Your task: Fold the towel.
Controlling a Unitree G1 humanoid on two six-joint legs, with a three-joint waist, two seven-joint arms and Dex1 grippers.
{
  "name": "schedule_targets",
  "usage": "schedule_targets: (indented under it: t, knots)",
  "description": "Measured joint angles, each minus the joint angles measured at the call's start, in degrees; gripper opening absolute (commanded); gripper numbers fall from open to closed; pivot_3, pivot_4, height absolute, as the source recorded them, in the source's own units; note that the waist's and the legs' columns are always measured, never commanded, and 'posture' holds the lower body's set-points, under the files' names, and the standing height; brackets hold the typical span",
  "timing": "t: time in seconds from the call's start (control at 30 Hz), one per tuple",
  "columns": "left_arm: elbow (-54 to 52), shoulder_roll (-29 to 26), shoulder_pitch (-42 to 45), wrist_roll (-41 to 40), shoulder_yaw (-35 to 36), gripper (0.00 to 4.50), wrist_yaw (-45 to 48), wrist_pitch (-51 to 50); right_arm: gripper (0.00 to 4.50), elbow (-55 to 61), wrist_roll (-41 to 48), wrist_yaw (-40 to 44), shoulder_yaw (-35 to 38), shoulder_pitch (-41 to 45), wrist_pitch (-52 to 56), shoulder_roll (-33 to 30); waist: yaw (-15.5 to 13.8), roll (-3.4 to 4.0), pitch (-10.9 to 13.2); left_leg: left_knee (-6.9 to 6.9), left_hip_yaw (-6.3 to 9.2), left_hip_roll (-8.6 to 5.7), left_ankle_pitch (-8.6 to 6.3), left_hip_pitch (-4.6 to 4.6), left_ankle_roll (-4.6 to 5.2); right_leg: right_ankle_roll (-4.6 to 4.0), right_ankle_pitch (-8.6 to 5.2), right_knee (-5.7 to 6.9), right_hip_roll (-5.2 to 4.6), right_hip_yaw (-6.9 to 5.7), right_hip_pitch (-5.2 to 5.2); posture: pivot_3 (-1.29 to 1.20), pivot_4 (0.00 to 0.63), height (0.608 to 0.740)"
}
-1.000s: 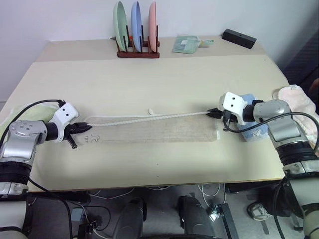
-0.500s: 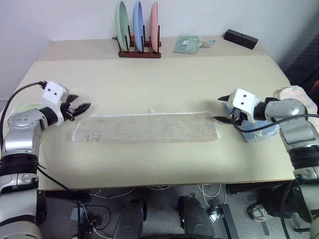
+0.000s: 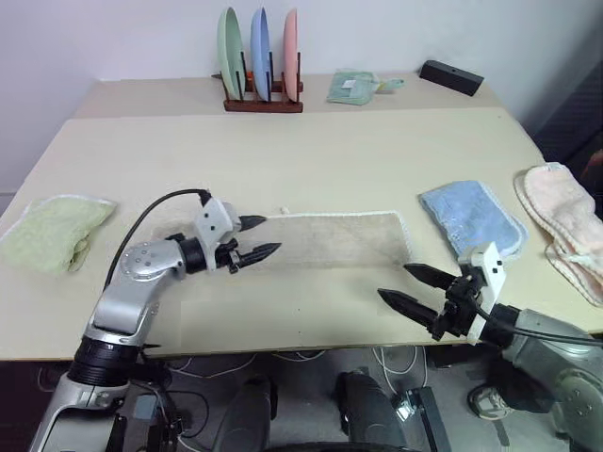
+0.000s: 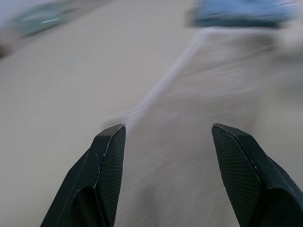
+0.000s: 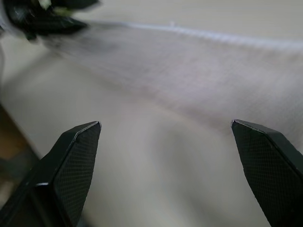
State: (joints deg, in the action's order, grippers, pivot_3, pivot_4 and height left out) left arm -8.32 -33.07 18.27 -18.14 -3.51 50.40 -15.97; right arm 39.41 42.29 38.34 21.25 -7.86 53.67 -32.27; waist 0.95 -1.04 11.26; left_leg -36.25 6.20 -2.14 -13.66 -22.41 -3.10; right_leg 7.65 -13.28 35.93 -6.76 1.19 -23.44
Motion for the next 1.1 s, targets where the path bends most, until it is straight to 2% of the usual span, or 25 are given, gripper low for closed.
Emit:
schedule_targets:
  t: [0.03,0.1,0.17,0.33,0.53,0.63,0.87,0.9,1.0,1.1]
  knots:
    - [-2.5,1.4,0.04,0.02,-0.78,2.93,-0.08,-0.25,4.48,1.35,2.89,-6.45,2.79,-1.22,3.5,4.65,-0.06,-0.07,-0.1,0.08,0.12,0.08,0.0,0.1,0.01,-0.11,-0.09,0.02,0.09,-0.09,0.07,0.0,0.15,0.74]
    - [-6.12,4.57,-0.2,-0.61,-4.34,2.93,0.31,-1.02,4.48,0.85,6.46,-15.01,2.94,-0.86,8.49,11.48,-0.28,-0.02,-0.15,0.13,0.13,0.08,-0.01,0.08,0.01,0.01,-0.05,0.03,0.09,-0.09,0.04,0.0,0.15,0.74]
    - [-8.34,6.24,-1.04,-1.46,-8.05,2.93,1.41,-1.65,4.48,-0.58,9.3,-22.12,3.03,0.52,12.24,15.85,-0.19,0.01,-0.14,0.11,0.09,0.02,-0.01,0.0,0.01,0.03,-0.04,0.02,0.04,-0.03,-0.02,0.0,0.15,0.74]
    - [-10.14,5.96,-2.34,-2.42,-9.09,2.93,2.68,-2.78,4.48,-6.45,14.24,-34.92,6.91,6.94,16.18,21.24,-0.14,0.05,-0.16,0.11,0.12,0.04,-0.01,0.03,0.02,-0.16,-0.14,0.04,0.08,-0.07,-0.01,0.0,0.15,0.74]
    - [-10.48,4.65,-3.25,-2.58,-8.98,2.93,3.11,-3.34,4.48,-13.42,18.95,-43.85,9.17,14.32,15.89,24.68,0.0,0.08,-0.18,0.13,0.12,0.04,-0.01,0.04,0.03,-0.15,-0.14,0.01,0.08,-0.08,0.0,0.0,0.15,0.74]
    - [-10.56,3.94,-4.59,-2.51,-8.65,2.93,2.8,-3.33,3.63,-16.6,20.89,-47.37,9.81,16.6,14.8,25.18,0.01,0.09,-0.19,0.12,0.12,0.04,-0.01,0.04,0.03,-0.14,-0.13,0.01,0.08,-0.08,0.0,0.0,0.15,0.74]
    - [-10.6,3.24,-6.82,-2.24,-7.76,2.93,1.19,-2.96,0.25,-21.09,22.01,-52.62,10.35,19.02,11.79,24.61,-0.03,0.15,-0.16,0.16,0.12,0.04,-0.02,0.01,0.05,0.03,-0.07,-0.01,0.07,-0.08,-0.02,0.0,0.15,0.74]
    - [-10.6,3.25,-6.86,-2.22,-7.76,2.93,1.06,-2.74,0.05,-21.08,22.18,-52.78,10.35,19.02,11.58,24.2,-0.03,0.15,-0.16,0.15,0.12,0.04,-0.02,0.01,0.06,0.03,-0.07,-0.01,0.07,-0.08,-0.02,0.0,0.15,0.74]
    - [-10.6,3.36,-6.95,-2.21,-7.76,2.93,0.48,-2.39,0.05,-20.38,23.33,-53.27,10.6,18.83,10.72,21.19,-0.07,0.18,-0.14,0.16,0.12,0.03,-0.02,0.01,0.06,-0.02,-0.1,-0.02,0.07,-0.09,-0.02,0.0,0.15,0.74]
    - [-10.54,3.45,-7.04,-2.09,-7.7,2.93,0.24,-2.02,0.05,-17.79,23.91,-52.44,11.24,17.92,10.42,15.16,-0.13,0.22,-0.13,0.16,0.11,0.03,-0.03,-0.01,0.07,-0.11,-0.16,-0.05,0.06,-0.09,-0.01,0.0,0.15,0.74]
